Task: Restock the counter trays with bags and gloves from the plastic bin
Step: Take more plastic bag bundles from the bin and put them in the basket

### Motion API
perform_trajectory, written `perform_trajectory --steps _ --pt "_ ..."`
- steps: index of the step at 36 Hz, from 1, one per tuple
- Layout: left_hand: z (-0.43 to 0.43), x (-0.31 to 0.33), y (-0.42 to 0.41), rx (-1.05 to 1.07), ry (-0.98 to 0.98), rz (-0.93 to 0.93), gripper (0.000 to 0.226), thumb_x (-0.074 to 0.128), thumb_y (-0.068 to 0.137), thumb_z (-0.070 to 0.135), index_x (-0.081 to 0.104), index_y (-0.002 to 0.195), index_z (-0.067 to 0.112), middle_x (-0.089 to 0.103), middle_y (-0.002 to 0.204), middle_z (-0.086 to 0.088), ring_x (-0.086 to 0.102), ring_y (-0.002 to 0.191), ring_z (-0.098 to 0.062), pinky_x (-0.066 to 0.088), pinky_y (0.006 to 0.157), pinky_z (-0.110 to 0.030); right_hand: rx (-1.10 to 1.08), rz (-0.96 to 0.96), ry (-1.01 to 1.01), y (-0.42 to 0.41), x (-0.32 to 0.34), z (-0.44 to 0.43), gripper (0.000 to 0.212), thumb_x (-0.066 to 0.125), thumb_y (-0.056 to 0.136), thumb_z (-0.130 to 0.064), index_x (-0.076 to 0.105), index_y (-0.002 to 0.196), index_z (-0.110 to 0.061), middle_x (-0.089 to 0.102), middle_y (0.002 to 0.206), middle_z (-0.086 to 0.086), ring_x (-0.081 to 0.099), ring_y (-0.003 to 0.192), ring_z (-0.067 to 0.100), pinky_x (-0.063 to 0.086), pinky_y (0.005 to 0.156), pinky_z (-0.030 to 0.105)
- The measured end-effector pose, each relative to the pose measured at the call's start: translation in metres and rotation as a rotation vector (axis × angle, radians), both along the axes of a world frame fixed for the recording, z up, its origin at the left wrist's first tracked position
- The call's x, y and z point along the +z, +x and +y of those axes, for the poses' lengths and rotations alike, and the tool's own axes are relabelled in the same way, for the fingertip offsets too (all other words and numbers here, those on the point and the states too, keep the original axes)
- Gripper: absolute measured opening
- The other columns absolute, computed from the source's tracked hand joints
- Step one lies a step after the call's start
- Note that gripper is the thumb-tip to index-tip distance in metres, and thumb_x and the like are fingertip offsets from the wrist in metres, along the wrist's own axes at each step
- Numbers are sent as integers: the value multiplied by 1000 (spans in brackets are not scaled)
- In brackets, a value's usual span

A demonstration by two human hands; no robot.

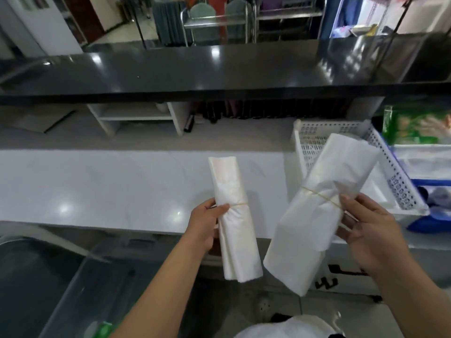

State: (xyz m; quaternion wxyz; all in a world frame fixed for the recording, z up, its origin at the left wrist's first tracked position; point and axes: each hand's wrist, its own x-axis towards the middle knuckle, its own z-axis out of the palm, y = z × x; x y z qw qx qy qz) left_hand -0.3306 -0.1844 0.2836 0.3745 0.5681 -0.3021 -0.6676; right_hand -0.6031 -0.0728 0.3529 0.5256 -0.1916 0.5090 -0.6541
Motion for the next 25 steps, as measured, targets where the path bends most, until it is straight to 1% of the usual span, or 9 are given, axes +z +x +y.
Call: perform_trajectory --steps 4,7,10,13,17,20,21,23,25 --pt "-38 -10 -36 -32 31 -4 31 71 86 9 69 117 15 78 100 -4 73 81 -21 56 58 -30 -7 -9 -2 -49 -4 -31 18 58 89 -6 71 98 -14 76 87 0 71 72 14 58 58 28" --pt "-57 -18 -59 -58 58 -11 30 70 87 9 69 116 15 78 102 -4 72 86 -24 57 61 -32 16 -2 23 -86 -6 -54 34 49 92 6 74 87 -17 76 85 -1 71 71 14 58 56 27" --pt "-71 -27 -80 -84 88 -29 26 68 89 9 71 114 17 79 98 -3 72 86 -23 57 64 -33 59 12 73 -116 -4 -83 28 56 92 -5 75 78 -19 76 83 -2 71 68 14 59 57 28" --pt "-81 -33 -94 -106 117 -57 25 68 89 10 72 112 17 79 98 -3 72 83 -22 56 63 -31 111 44 136 -143 -7 -121 36 59 92 -8 77 65 -24 76 77 -3 70 61 13 59 55 29" --pt "-91 -41 -104 -118 138 -71 26 67 89 8 73 112 17 78 100 -5 74 80 -19 56 64 -29 236 84 249 -166 -15 -173 11 60 92 -13 70 96 -15 74 81 0 69 64 14 57 54 26" --pt "-93 -44 -108 -132 138 -79 25 65 89 6 73 112 15 78 99 -7 75 76 -17 56 58 -25 309 233 370 -169 -28 -201 10 61 92 -16 67 99 -17 70 85 2 66 61 16 54 50 25" --pt "-93 -44 -109 -135 136 -89 25 65 90 5 73 111 15 78 98 -7 75 75 -17 55 56 -24 316 311 406 -169 -33 -207 13 63 91 -17 66 103 -18 69 91 4 66 64 18 53 48 27" --pt "-94 -45 -110 -143 129 -106 25 65 89 5 72 112 14 79 95 -7 75 71 -16 53 51 -22 327 428 459 -169 -47 -212 34 71 86 -17 58 117 -23 67 102 7 67 78 25 56 49 32" --pt "-94 -47 -109 -141 123 -121 25 65 89 4 72 111 15 79 90 -5 75 68 -14 51 47 -21 370 544 498 -165 -63 -211 54 77 80 -15 53 127 -30 65 106 9 67 88 29 60 57 36"
